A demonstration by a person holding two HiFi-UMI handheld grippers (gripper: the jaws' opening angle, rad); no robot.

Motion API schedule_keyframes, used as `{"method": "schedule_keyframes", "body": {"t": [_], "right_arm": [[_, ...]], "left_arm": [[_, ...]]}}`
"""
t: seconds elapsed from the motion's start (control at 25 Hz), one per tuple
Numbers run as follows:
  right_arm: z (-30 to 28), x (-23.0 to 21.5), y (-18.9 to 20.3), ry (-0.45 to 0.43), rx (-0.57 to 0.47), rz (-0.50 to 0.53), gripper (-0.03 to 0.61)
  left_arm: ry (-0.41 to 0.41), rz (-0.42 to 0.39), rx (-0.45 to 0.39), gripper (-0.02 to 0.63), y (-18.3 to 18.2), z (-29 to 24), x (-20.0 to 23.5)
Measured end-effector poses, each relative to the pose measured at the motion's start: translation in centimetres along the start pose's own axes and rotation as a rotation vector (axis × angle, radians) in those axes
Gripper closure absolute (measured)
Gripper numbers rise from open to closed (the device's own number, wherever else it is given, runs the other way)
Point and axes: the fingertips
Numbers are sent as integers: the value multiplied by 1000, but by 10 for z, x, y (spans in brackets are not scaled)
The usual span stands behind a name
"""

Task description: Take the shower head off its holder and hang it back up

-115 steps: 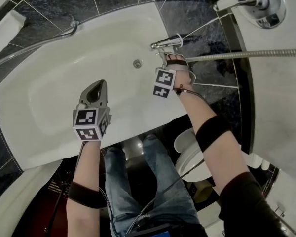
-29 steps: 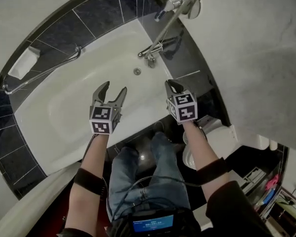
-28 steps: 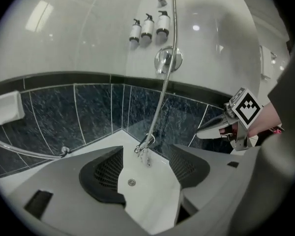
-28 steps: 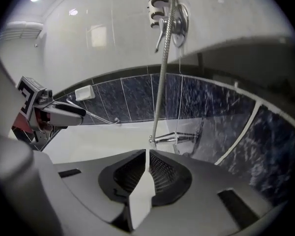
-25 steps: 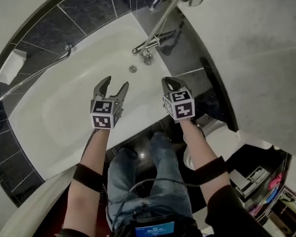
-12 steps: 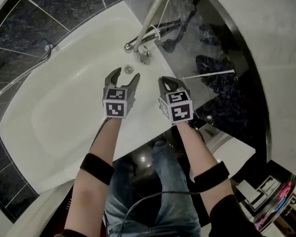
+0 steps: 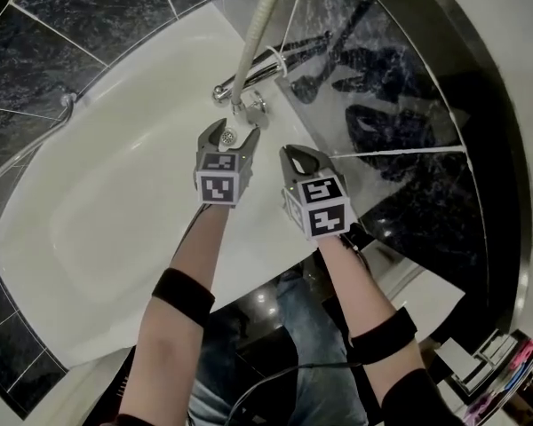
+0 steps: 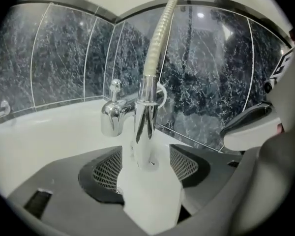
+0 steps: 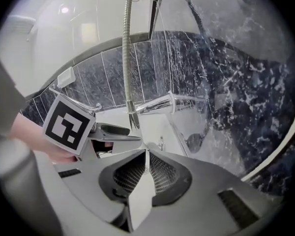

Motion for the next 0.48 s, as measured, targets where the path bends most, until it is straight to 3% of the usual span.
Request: {"method": "schedule_keyframes", "body": {"t": [0.48], "right_arm": [[-15, -11, 4, 0, -35, 10, 532]], "left_arm": [[7, 18, -10, 316, -2, -50, 5]]}}
Point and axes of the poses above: the fingertips, and each gripper's own axes: z backward along the fingers, x to its left, y out of its underside, and after that the axes turned 12 degrees about x, right-handed
